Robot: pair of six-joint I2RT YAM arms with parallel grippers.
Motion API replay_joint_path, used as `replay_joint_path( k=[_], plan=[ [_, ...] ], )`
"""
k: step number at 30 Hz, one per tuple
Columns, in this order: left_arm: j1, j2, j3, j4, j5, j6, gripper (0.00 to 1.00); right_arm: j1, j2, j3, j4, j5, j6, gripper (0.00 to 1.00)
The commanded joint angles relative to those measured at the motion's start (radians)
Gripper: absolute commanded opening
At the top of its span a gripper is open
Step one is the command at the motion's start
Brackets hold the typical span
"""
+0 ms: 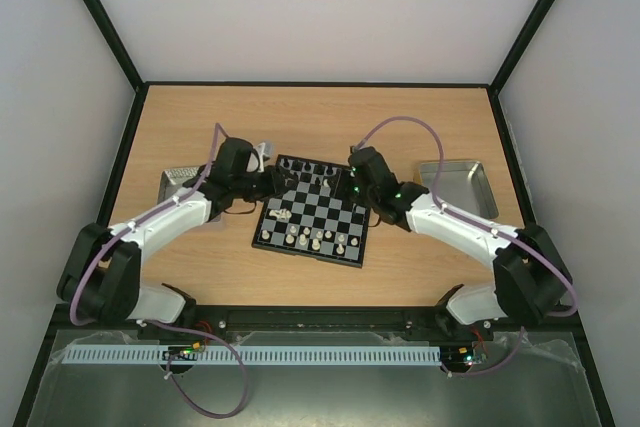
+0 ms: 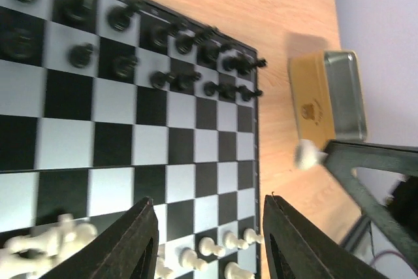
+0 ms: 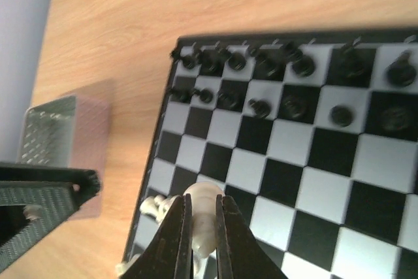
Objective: Set up the chess pieces on the board
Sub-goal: Place the chess piece on the chessboard.
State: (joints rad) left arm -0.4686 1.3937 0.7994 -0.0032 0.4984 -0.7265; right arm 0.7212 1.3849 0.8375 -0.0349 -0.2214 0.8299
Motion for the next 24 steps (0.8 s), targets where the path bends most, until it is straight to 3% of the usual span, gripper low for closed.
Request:
replay_joint_path(
  k=[1, 10, 17, 24],
  plan=[
    [0.026, -0.072, 0.029, -0.12, -0.157, 0.036, 0.47, 0.044, -0.054, 0.101, -0.31, 0.254, -0.117, 0.02],
    [0.031, -0.189, 0.021, -0.229, -0.338, 0.08, 0.51, 0.245, -0.079, 0.121, -0.553, 0.44, -0.106, 0.02],
    [0.031, -0.217, -0.002, -0.239, -0.332, 0.086, 0.51, 0.376, -0.019, 0.089, -0.532, 0.399, -0.101, 0.02],
    [0.031, -0.221, -0.023, -0.232, -0.321, 0.086, 0.51, 0.412, 0.061, 0.07, -0.502, 0.365, -0.08, 0.02]
  ],
)
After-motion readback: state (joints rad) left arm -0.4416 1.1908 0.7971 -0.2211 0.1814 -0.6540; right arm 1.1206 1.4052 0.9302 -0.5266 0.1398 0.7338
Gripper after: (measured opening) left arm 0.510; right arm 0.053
